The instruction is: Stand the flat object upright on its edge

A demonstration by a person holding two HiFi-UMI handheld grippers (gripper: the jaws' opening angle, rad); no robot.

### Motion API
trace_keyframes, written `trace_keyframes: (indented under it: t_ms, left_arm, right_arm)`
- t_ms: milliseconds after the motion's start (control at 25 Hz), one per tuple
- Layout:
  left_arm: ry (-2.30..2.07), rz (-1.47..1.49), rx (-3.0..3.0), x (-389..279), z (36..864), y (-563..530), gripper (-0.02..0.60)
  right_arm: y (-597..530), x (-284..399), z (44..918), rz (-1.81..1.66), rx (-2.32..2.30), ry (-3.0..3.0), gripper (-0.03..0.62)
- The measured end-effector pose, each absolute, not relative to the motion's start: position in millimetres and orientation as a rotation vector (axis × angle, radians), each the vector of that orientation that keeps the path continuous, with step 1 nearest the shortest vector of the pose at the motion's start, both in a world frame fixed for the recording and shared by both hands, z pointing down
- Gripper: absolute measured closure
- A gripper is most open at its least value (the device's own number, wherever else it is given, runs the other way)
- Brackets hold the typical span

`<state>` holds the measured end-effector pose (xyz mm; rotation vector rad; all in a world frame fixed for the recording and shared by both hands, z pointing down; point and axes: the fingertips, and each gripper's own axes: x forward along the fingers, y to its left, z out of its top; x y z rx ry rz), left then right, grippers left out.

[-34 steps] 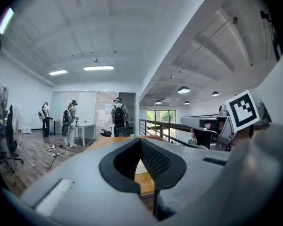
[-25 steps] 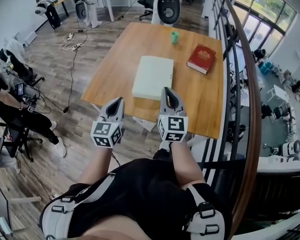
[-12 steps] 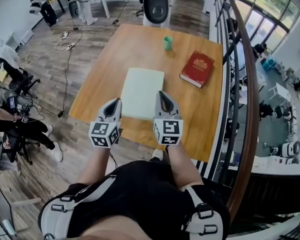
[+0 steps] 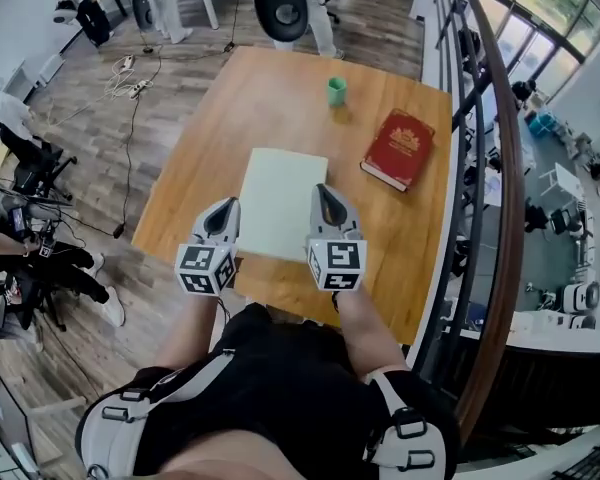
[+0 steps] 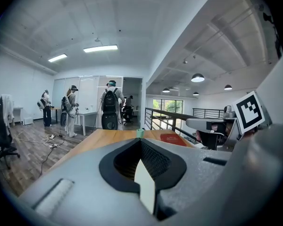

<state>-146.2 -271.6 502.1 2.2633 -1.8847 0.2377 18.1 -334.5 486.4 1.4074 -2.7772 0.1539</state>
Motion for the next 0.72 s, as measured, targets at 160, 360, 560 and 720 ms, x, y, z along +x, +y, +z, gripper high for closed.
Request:
trace_keyframes:
  t_ms: [160,360,560,720]
  left_arm:
    - [-1.847,0.218,2.3,-167.0,498.5,-298.7,0.577]
    - [-1.84,0.183,2.363,-188.4,479.9,-320.8,0.577]
    - [-1.821,0.15,2.375,-205.5,478.7,-335.8,0.577]
    - [-1.822,0.135,2.392,-208.0,477.7,-347.1,0.577]
  right_arm:
    - [-353.6,7.5,477.3,0.126,1.476,-2.762,0.591]
    - [-366.3,-4.0,474.8,0.132,1.538,-2.72,0.591]
    - [-371.3,-9.9,465.0,0.074,1.595,-2.69,0.591]
    - [-377.1,0.3,464.1,0.055,1.667,-2.651,0.59]
